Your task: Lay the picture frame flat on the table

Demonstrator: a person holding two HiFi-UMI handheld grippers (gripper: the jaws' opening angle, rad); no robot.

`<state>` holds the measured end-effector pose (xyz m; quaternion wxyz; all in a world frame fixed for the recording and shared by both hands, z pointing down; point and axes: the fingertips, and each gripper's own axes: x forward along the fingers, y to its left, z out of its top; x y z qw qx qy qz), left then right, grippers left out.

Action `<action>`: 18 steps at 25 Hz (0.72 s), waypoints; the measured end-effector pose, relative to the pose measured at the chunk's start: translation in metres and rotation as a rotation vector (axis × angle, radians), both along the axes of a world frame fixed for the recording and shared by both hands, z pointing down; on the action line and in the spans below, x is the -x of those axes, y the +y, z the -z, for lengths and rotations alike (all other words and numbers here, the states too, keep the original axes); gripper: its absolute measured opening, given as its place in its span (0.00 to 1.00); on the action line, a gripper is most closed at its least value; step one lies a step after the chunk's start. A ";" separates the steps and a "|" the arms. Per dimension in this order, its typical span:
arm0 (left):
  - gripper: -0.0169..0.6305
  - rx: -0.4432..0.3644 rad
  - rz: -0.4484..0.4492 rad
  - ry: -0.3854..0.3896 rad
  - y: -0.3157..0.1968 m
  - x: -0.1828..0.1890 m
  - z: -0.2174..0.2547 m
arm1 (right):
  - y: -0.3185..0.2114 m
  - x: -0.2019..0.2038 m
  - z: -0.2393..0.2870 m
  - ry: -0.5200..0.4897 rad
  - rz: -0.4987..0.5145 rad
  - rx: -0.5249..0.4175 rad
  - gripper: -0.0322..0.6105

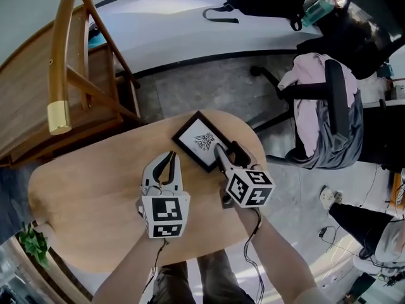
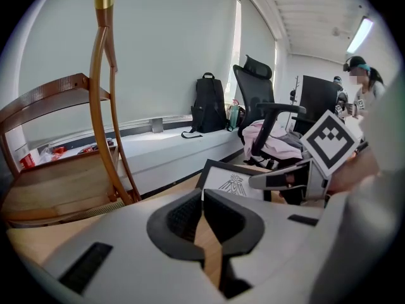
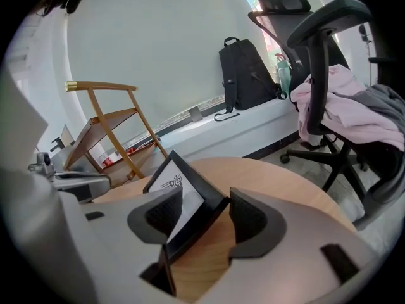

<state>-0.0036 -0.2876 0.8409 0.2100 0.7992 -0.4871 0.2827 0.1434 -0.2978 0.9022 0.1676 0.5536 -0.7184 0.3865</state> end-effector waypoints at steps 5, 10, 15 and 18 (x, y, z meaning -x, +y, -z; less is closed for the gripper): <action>0.05 0.026 -0.029 -0.019 0.003 -0.006 -0.011 | 0.000 -0.006 -0.010 0.065 0.035 0.029 0.38; 0.05 0.039 -0.033 -0.016 0.004 -0.008 -0.010 | -0.002 -0.010 -0.003 0.133 0.081 0.007 0.38; 0.05 0.034 -0.023 -0.018 0.005 -0.003 0.004 | -0.004 -0.003 0.021 0.134 0.110 -0.047 0.22; 0.04 0.014 -0.038 -0.024 0.006 -0.002 0.023 | -0.002 0.002 0.049 0.139 0.130 -0.090 0.12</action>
